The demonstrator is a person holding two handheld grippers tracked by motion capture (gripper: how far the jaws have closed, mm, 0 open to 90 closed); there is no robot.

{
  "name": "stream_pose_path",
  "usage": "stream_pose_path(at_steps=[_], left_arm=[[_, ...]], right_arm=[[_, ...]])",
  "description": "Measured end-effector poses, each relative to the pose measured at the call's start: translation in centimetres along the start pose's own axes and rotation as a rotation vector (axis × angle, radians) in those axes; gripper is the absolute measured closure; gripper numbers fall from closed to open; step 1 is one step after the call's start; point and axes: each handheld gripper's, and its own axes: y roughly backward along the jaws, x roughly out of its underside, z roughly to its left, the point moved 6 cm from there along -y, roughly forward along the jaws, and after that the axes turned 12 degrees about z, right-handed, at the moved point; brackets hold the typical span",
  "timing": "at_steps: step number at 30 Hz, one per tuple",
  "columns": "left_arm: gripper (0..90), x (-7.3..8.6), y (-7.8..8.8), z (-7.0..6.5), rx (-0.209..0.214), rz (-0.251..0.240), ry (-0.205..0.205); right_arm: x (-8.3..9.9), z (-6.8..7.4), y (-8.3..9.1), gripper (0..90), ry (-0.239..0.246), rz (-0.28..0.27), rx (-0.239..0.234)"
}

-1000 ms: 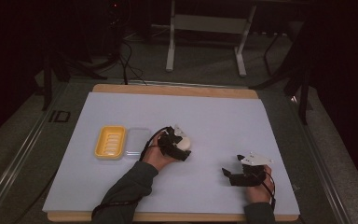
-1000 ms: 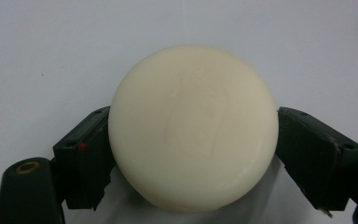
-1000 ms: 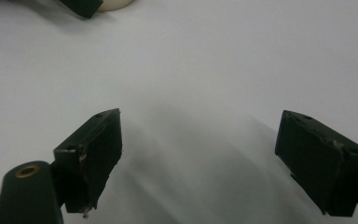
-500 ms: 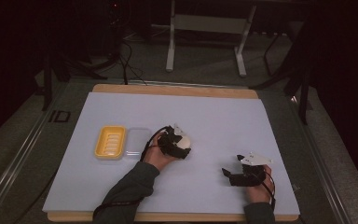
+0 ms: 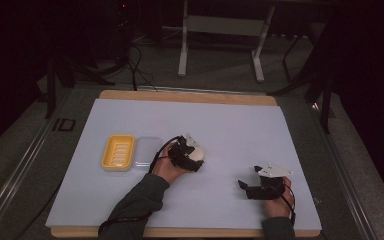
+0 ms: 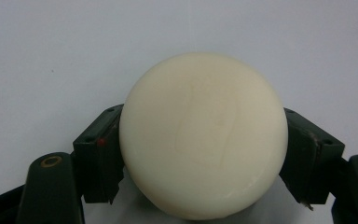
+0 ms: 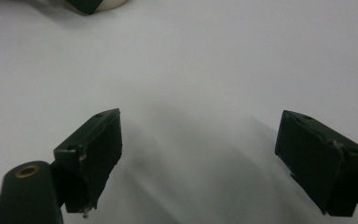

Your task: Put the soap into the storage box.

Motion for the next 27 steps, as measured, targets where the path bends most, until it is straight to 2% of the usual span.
stream_pose_path(at_steps=[6, 14, 22, 27], left_arm=[[25.7, 0.2, 0.3, -0.3, 0.009, 0.018, -0.020], [25.7, 0.2, 0.8, -0.5, 0.002, 0.017, -0.042], [25.7, 0.5, 1.3, -0.3, 0.000, 0.028, -0.050], [25.7, 0.7, 1.5, -0.2, 0.005, 0.023, -0.040]], right_arm=[[0.0, 0.0, 0.0, 14.6, 0.001, 0.001, 0.000], [0.0, 0.0, 0.0, 14.6, 0.001, 0.000, 0.000], [0.0, 0.0, 0.0, 14.6, 0.001, 0.000, 0.000], [0.0, 0.0, 0.0, 14.6, 0.001, 0.000, 0.000]])
